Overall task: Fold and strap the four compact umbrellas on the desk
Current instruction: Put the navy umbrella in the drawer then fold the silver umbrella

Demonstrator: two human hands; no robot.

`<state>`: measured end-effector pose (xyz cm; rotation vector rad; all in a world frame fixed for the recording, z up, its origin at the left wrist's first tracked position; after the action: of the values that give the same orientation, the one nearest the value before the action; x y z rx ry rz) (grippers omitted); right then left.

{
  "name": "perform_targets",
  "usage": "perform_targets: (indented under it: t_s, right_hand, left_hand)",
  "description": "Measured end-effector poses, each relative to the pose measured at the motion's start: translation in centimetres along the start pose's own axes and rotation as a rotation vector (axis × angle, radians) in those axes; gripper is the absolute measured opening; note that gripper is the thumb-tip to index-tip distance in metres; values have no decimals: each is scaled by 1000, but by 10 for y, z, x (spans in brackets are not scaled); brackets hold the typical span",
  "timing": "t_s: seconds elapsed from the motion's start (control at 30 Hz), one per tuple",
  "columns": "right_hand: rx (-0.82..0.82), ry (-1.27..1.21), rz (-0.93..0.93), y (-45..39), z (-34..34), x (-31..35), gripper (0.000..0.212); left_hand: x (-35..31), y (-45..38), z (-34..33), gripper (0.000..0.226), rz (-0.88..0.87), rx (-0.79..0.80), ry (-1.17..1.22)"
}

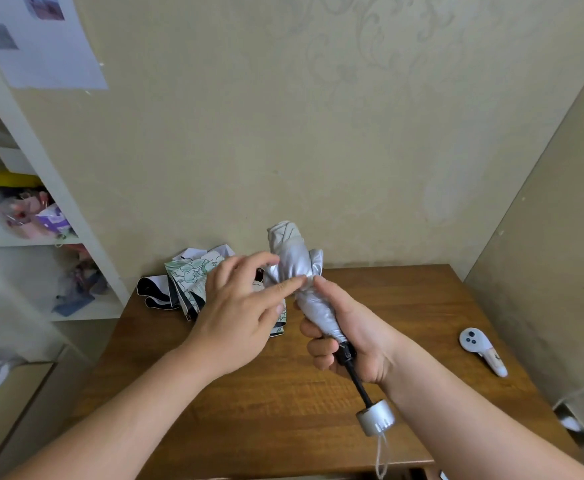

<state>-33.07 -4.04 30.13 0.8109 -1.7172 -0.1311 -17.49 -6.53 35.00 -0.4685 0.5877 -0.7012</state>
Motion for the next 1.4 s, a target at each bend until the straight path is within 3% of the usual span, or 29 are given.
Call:
perform_targets:
  t_s: [0.07,0.13,0.23,0.3,0.4,0.47,0.57,0.7,0.8,0.93,1.0,1.17,1.27,1.4]
  right_hand:
    - [-62,7,33,-1,2,-1,44]
    - [-93,-21,69,-2,1,1,41]
    - [-185,-56,170,-3,0,13,41]
    - [-191,-161,244,-2,-2,23,45]
    - [-199,-302,332,-2,6,40,47]
    - [-251,-391,373,-4,21,49,43]
    - [-318,-465,421,-5,45,57,35]
    - [-270,-484,469,-5,49,65,27]
    - [-247,-407,531,-5,37,71,19]
    - [-226,-275,543,-14,10,66,31]
    - [-227,-257,537,-17,4,63,34]
    - [-324,-170,494,-19,2,56,36]
    - [-342,-130,526,-16,-1,57,34]
    - [-308,-139,604,-10,-9,62,27]
  left_hand:
    - [3,8,-1,21,219,-154,220]
    - [12,19,-17,17,557,-199,575]
    - [9,32,-52,18,1058,-58,1135]
    - [-1,38,-65,38,1168,124,1307]
    - [-15,41,-70,56,1079,286,1344]
    - [-21,42,-68,61,1051,248,1419]
    - [-28,44,-65,52,999,193,1514]
    - [-34,38,-64,40,872,64,1527]
    - [-38,28,-63,38,853,-47,1548]
    - [-44,10,-63,53,884,-140,1761]
    - [-48,8,-66,62,920,-102,1911]
    - [-55,10,-65,51,977,-40,2112]
    - [-50,11,-63,40,951,-75,1915]
    - [-40,15,-51,53,739,-158,1249]
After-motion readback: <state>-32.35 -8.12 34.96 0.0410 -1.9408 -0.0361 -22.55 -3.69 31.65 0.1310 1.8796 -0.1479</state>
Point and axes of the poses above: each hand's wrist, its own y-axis away from the middle knuckle, its own z-axis out of the back of the hand, x = y × z, the point moved 6 cm from there along -y, towards the middle knuckle, and after that the axes turned 14 degrees about y, right-handed, at the moved point
